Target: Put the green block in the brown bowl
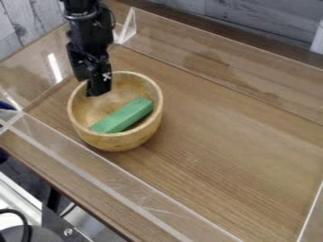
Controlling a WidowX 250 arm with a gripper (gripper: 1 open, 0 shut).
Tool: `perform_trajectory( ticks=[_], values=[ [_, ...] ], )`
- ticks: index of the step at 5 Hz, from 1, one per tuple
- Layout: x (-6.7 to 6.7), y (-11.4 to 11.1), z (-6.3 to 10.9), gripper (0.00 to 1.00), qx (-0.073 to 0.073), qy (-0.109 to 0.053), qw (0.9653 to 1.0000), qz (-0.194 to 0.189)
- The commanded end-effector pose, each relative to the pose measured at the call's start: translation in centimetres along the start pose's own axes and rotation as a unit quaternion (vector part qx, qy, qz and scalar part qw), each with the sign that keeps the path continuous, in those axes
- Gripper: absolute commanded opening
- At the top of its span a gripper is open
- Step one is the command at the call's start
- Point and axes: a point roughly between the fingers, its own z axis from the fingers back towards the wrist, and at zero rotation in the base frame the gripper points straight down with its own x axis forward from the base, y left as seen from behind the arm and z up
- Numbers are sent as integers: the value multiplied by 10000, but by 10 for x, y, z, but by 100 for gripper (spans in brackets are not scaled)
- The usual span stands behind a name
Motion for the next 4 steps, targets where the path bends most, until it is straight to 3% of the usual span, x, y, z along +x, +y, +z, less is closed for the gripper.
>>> perform_trajectory(
  ticks=[1,4],
  values=[
    [9,9,13,100,203,-129,9997,-26],
    [10,17,11,100,141,144,9997,124]
  ],
)
